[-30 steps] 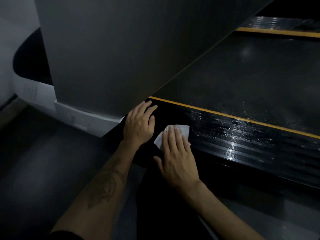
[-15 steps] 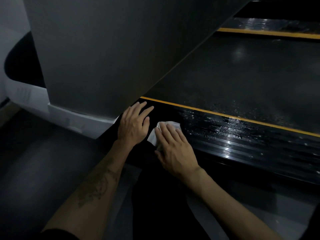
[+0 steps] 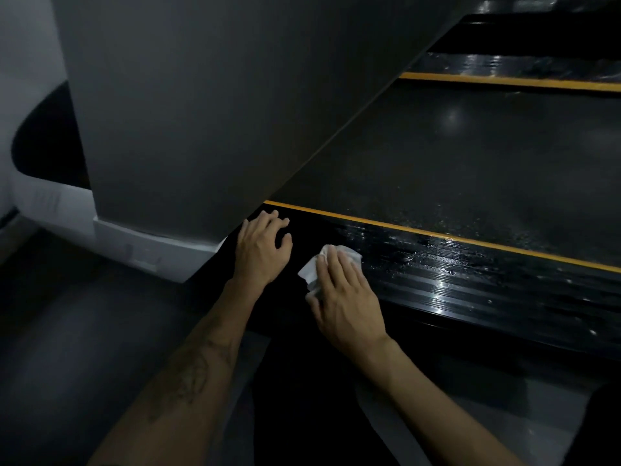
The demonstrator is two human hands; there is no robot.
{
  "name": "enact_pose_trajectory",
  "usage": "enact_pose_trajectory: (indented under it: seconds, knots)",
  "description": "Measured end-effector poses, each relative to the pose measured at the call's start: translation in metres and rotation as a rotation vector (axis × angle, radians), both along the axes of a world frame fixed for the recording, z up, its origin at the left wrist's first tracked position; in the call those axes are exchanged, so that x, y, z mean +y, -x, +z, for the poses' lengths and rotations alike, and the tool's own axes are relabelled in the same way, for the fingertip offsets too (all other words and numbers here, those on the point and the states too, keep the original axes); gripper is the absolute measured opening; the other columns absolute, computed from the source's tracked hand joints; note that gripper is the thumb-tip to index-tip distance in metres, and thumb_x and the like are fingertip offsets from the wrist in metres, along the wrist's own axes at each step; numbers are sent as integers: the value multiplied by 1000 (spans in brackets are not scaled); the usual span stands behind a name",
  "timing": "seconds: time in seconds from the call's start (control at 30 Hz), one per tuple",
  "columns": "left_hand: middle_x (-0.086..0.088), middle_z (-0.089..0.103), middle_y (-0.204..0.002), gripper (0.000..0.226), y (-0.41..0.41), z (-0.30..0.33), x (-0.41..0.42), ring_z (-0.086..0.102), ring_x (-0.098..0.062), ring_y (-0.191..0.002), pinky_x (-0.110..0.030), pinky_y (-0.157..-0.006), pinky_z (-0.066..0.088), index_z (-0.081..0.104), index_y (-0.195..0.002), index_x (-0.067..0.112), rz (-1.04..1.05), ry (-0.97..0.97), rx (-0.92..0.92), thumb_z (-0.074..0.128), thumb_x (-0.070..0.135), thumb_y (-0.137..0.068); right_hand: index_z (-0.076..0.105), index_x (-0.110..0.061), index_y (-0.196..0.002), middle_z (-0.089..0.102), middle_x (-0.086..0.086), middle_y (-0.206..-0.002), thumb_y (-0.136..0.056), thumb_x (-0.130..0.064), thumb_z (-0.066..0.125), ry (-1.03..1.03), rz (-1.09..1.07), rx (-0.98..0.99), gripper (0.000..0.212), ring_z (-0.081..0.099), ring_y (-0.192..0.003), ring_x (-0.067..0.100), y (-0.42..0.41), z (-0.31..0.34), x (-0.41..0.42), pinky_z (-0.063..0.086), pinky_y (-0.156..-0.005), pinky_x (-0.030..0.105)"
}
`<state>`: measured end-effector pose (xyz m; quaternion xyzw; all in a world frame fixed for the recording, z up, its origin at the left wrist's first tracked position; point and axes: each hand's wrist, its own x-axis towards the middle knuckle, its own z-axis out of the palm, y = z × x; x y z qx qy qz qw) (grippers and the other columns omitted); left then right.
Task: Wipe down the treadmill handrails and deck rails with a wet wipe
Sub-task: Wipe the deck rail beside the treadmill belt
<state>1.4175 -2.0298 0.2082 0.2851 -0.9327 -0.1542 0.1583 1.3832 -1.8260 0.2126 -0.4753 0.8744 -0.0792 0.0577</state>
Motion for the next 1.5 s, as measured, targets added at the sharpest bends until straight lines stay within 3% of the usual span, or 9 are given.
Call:
enact_pose_trajectory:
  seconds: [0.17, 0.33, 0.5, 0.63, 0.87, 1.0, 1.1, 1.27, 1.5]
  knots:
    - [-11, 58, -130, 32, 17, -5, 22, 49, -32, -134, -54, -122, 25, 61, -121, 11, 114, 60, 4, 56, 31, -97, -2, 0, -162, -11, 24, -168, -106, -51, 28, -50, -13, -5, 81, -13, -157, 35, -10, -6, 3, 1, -129, 48]
    - [-6, 55, -144, 35, 12, -11, 16, 44, -24, -142, -48, -125, 23, 62, -131, 14, 27, 95, 43, 56, 26, -99, -1, -9, -164, -10, 14, -171, -110, -48, 19, -2, 4, 3, 70, -14, -158, 25, 21, 3, -2, -2, -129, 40]
    - [-2, 56, -143, 35, 14, -13, 16, 45, -22, -141, -48, -123, 27, 62, -131, 17, 32, 95, 76, 57, 27, -98, 8, -4, -163, -3, 20, -170, -106, -58, 22, 1, -69, -32, 79, -5, -158, 33, -2, -4, 3, 6, -129, 46]
    - [-2, 55, -144, 36, 14, -14, 15, 44, -23, -141, -48, -123, 27, 61, -132, 18, 27, 93, 69, 56, 28, -98, 5, -9, -164, -4, 11, -172, -108, -57, 20, 36, 15, -35, 75, -9, -159, 22, 18, 0, -13, -9, -128, 36]
    - [-2, 54, -144, 36, 13, -16, 13, 45, -24, -140, -49, -122, 29, 60, -132, 18, 23, 104, 69, 55, 29, -98, 1, -5, -163, -7, 16, -170, -106, -59, 17, 24, -122, -47, 80, -10, -158, 29, 5, -6, -9, -2, -129, 43]
    - [-2, 53, -146, 37, 13, -15, 13, 43, -23, -142, -49, -122, 28, 60, -134, 18, 29, 93, 52, 55, 29, -99, 6, -10, -164, -2, 9, -172, -110, -50, 23, 67, -2, -53, 70, -8, -159, 21, 26, -1, -23, -10, -127, 34]
    - [-1, 53, -147, 38, 13, -14, 13, 43, -22, -142, -48, -123, 27, 60, -135, 18, 39, 83, 47, 54, 30, -99, 2, -14, -164, -7, 5, -172, -110, -51, 18, 30, -26, -48, 68, -10, -158, 18, 46, 3, -28, -5, -129, 37]
    - [-1, 53, -146, 38, 13, -13, 15, 44, -23, -142, -48, -123, 27, 60, -134, 18, 37, 86, 54, 55, 29, -98, 1, -4, -163, -6, 16, -170, -107, -55, 16, 0, -140, -36, 76, -7, -158, 29, 23, -5, -18, -3, -129, 41]
    - [-2, 53, -146, 38, 13, -13, 15, 43, -23, -142, -48, -123, 27, 60, -134, 18, 41, 85, 54, 55, 29, -99, 6, -8, -164, -1, 9, -172, -110, -48, 19, 35, -77, -31, 68, -6, -159, 20, 53, 1, -32, -2, -129, 36]
